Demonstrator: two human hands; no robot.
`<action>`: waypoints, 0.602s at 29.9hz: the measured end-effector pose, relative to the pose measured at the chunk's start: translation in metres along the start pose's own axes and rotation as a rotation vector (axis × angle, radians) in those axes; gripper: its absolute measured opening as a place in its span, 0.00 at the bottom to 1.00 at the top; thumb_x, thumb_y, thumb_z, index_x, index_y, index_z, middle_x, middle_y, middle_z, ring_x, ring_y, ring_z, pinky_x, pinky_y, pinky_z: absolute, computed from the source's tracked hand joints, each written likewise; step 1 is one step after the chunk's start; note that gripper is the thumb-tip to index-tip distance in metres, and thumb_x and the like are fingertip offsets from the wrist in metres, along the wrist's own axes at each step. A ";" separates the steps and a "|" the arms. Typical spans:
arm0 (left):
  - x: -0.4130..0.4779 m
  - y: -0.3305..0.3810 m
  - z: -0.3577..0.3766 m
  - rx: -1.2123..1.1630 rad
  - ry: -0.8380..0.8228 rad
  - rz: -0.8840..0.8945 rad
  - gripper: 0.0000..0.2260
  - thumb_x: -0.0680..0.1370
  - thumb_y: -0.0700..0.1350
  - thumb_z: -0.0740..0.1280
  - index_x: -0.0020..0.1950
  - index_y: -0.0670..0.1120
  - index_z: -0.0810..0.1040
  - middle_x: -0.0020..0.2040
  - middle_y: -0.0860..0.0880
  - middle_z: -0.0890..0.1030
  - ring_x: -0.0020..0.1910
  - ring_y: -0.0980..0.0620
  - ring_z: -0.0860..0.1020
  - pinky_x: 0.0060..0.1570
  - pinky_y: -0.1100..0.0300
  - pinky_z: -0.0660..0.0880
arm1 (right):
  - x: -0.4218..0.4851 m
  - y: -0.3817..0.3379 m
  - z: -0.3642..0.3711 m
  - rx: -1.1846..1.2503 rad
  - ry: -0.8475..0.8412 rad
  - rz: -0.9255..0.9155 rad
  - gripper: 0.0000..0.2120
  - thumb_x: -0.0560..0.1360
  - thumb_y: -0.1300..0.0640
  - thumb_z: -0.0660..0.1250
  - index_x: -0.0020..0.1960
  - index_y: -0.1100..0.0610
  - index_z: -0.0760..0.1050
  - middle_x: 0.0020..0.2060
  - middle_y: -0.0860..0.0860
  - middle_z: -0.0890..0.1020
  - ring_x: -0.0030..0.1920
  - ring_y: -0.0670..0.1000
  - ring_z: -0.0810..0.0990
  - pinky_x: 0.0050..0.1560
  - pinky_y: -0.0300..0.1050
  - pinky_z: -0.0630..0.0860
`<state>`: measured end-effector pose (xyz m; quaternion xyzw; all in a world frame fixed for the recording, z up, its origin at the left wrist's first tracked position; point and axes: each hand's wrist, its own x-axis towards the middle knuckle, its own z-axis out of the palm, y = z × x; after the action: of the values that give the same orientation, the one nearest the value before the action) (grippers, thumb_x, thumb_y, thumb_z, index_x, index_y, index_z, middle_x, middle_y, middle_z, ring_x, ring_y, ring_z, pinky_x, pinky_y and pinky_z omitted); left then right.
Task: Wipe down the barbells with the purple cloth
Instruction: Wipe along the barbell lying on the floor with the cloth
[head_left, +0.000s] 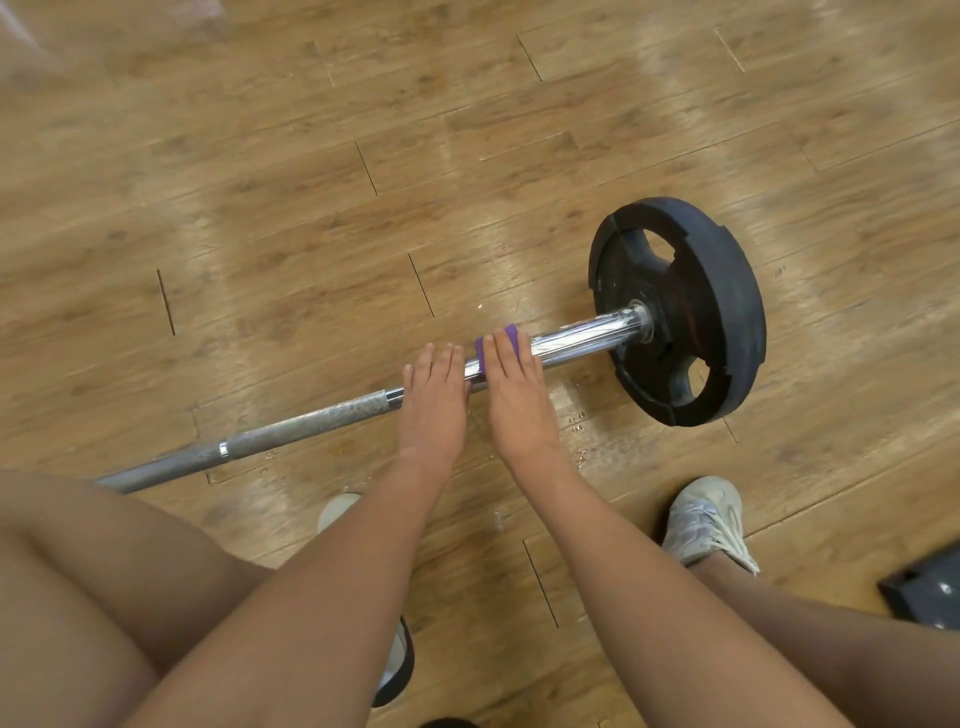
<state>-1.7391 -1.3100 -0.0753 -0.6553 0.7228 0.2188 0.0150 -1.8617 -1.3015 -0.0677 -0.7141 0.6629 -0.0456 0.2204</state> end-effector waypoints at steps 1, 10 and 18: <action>-0.002 0.000 0.001 -0.001 0.005 -0.001 0.22 0.87 0.45 0.52 0.82 0.45 0.56 0.81 0.48 0.59 0.81 0.46 0.50 0.78 0.46 0.48 | -0.005 -0.001 0.001 0.004 0.002 -0.019 0.36 0.80 0.71 0.53 0.83 0.54 0.44 0.82 0.52 0.44 0.81 0.56 0.36 0.81 0.54 0.43; -0.020 0.002 0.012 0.040 0.050 0.027 0.24 0.86 0.41 0.54 0.82 0.45 0.53 0.81 0.48 0.58 0.81 0.46 0.49 0.78 0.47 0.47 | -0.008 0.017 -0.006 -0.053 0.003 0.001 0.36 0.80 0.71 0.56 0.83 0.52 0.48 0.82 0.54 0.49 0.81 0.57 0.39 0.81 0.54 0.44; -0.044 0.009 0.018 0.097 0.056 0.045 0.27 0.85 0.38 0.53 0.83 0.45 0.48 0.83 0.48 0.51 0.82 0.45 0.46 0.79 0.46 0.47 | -0.034 0.014 0.001 -0.045 -0.023 -0.067 0.38 0.78 0.72 0.57 0.83 0.54 0.49 0.82 0.53 0.49 0.81 0.57 0.39 0.81 0.56 0.46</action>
<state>-1.7459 -1.2625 -0.0754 -0.6434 0.7471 0.1653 0.0215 -1.8785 -1.2684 -0.0661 -0.7412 0.6368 -0.0300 0.2102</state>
